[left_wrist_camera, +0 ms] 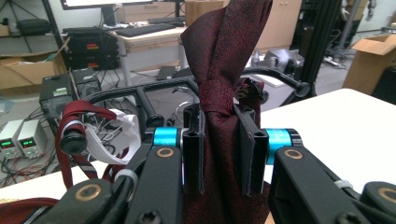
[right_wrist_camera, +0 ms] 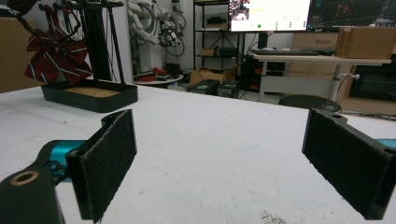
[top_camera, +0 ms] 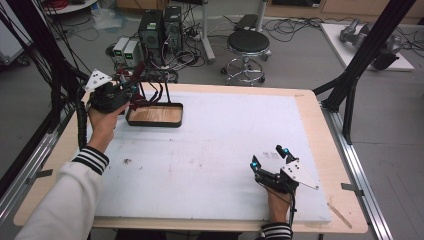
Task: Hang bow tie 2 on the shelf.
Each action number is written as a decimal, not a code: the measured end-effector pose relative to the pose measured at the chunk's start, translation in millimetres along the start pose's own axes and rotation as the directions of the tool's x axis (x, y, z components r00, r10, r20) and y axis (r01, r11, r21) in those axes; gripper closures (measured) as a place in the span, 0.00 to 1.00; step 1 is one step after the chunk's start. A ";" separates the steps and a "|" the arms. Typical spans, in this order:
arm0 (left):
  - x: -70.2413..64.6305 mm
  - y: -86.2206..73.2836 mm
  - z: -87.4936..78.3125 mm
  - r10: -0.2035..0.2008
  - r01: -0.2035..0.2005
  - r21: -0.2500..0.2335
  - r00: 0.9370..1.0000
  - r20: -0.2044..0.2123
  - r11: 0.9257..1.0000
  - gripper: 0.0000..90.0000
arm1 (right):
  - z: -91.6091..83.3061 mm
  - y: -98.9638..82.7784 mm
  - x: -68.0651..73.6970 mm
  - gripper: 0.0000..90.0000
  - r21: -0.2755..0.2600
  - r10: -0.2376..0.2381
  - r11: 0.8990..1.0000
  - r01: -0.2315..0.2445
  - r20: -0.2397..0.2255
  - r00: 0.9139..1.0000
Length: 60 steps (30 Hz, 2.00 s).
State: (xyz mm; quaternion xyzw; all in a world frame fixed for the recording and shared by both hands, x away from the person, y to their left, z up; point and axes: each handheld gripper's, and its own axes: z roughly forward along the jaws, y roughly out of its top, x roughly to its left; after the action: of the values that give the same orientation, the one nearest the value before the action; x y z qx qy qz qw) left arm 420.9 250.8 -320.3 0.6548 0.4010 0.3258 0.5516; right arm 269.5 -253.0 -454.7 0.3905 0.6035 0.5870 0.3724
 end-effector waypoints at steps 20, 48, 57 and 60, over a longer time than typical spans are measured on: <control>-10.7 -7.6 18.1 -0.013 0.015 0.027 0.997 -0.079 1.000 0.83 | 0.0 -0.1 -0.4 0.10 -0.004 0.001 1.000 -0.001 -0.001 1.000; -16.6 -21.3 34.0 -0.013 0.026 0.058 0.974 -0.224 0.998 0.83 | -0.6 -0.2 -0.4 0.10 -0.004 0.008 1.000 -0.008 -0.001 1.000; -14.7 -28.7 35.6 0.010 0.011 0.089 0.971 -0.238 0.996 0.83 | -0.8 -0.3 -0.1 0.10 -0.006 0.010 1.000 -0.010 -0.001 1.000; -14.0 -30.6 36.3 0.010 0.013 0.094 0.970 -0.241 0.996 0.83 | -0.8 -0.3 -0.1 0.10 -0.006 0.008 1.000 -0.008 -0.001 1.000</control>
State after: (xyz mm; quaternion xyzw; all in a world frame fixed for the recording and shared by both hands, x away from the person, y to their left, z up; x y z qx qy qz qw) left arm 440.8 223.8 -356.7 0.6354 0.4806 0.3833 0.4674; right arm 268.9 -253.4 -455.0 0.3915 0.6003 0.5906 0.3709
